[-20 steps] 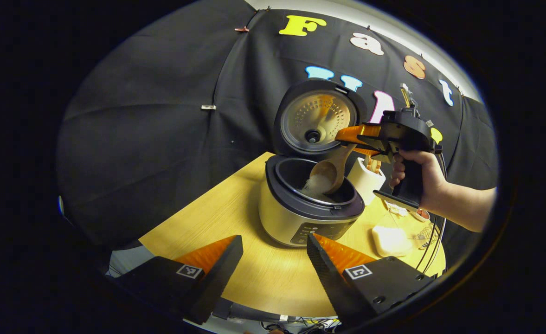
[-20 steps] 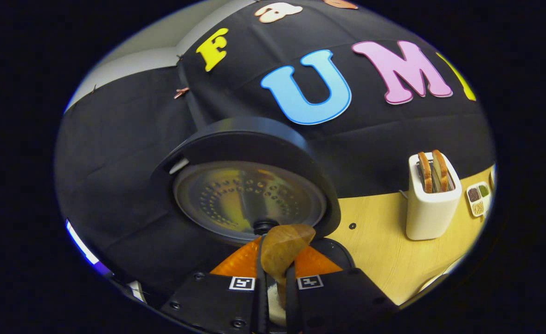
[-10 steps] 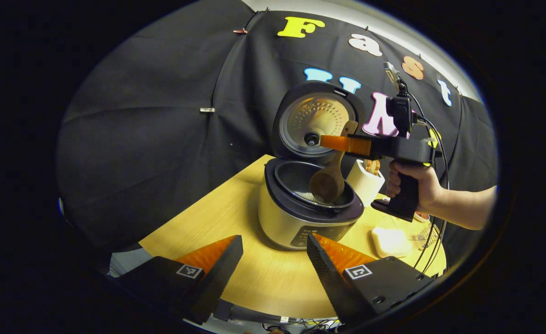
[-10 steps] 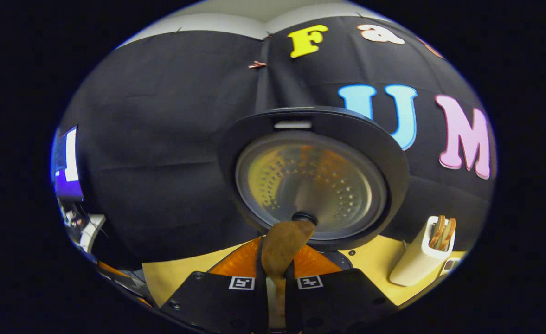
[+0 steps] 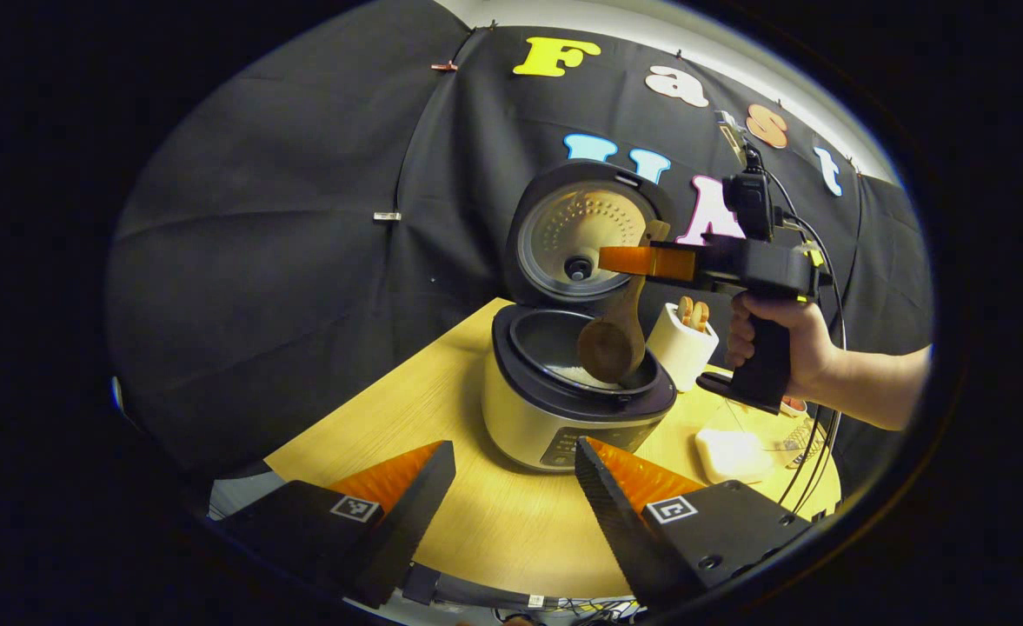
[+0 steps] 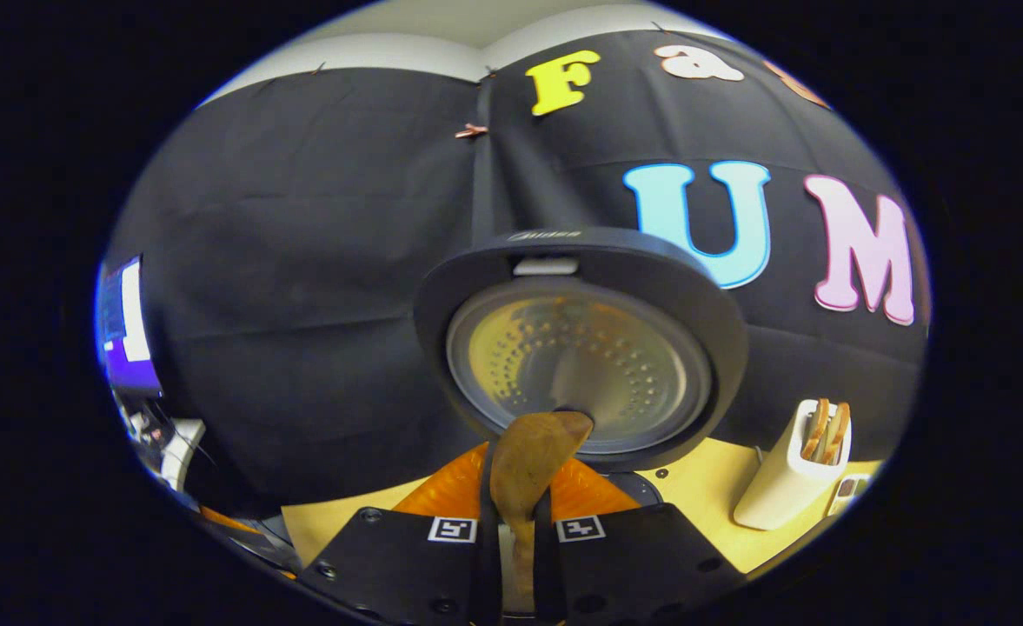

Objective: Close the left gripper, press the button to open the rice cooker; take a wooden spoon from the chopstick holder with the right hand, scoop a spoonful of rice and pour it into the rice cooker, then put the wooden spoon back into the chopstick holder.

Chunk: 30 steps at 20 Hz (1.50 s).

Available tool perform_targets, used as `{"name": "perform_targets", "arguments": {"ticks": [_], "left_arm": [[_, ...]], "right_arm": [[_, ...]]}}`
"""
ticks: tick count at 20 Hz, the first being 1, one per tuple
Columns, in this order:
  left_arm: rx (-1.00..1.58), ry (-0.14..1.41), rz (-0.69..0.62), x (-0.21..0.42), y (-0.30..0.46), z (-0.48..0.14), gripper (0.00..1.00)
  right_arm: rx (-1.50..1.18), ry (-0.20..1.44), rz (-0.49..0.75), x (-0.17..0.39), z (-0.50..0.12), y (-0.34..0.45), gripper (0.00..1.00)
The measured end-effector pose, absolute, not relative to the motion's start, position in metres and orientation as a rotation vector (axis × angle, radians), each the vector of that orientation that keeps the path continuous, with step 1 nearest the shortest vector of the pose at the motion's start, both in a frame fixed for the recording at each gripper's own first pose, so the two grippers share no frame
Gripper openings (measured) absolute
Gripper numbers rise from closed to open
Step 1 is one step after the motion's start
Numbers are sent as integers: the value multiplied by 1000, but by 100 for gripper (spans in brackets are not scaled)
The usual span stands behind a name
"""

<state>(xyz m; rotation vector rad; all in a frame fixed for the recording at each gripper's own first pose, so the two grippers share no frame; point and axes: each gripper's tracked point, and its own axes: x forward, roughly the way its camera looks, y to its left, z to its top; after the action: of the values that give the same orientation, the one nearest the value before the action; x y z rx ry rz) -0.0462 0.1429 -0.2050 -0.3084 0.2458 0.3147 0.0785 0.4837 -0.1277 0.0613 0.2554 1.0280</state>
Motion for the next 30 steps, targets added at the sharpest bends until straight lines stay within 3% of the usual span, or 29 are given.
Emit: {"name": "perform_targets", "arguments": {"ticks": [7, 16, 30], "left_arm": [[-274, 202, 277, -33, 125, -178, 96], [-218, 158, 154, 6, 74, -137, 96], [-196, 152, 187, 71, -38, -104, 96]], "right_arm": [[151, 255, 877, 105, -79, 403, 18], [197, 190, 601, 150, -38, 220, 18], [331, 308, 276, 222, -104, -47, 18]]}}
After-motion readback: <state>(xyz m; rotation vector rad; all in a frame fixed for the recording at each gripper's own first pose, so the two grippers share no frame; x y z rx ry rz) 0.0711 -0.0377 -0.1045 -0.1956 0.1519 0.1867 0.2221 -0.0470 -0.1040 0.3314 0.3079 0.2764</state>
